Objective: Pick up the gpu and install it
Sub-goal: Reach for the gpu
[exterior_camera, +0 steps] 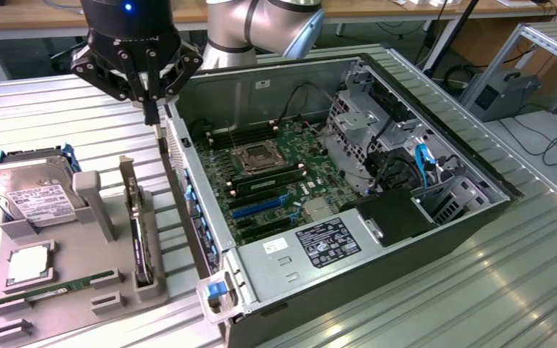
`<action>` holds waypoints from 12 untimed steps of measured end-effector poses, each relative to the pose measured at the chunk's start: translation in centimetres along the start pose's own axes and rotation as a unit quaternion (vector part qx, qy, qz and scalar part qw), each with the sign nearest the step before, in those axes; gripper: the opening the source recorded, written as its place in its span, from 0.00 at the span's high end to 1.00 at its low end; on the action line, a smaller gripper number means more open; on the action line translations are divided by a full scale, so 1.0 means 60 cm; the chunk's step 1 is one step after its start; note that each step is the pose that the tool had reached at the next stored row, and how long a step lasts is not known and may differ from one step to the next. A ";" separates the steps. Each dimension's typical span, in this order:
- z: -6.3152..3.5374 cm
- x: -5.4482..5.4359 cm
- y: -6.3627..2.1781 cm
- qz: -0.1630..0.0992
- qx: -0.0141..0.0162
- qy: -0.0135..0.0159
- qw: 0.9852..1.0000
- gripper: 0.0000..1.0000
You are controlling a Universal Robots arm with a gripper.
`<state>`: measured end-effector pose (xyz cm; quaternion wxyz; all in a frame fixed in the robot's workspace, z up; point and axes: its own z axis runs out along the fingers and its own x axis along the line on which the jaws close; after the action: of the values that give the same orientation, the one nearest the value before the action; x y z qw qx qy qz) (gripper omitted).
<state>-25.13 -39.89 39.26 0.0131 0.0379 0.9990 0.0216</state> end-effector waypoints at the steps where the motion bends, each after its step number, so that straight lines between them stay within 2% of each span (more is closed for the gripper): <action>1: 0.000 0.000 0.000 0.000 0.000 0.000 1.000 0.89; 7: 0.000 0.000 -0.001 0.000 0.000 0.000 1.000 0.89; 12: 0.000 0.000 -0.010 0.000 0.000 0.000 1.000 0.89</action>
<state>-25.15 -40.47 39.27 0.0131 0.0379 0.9990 0.0215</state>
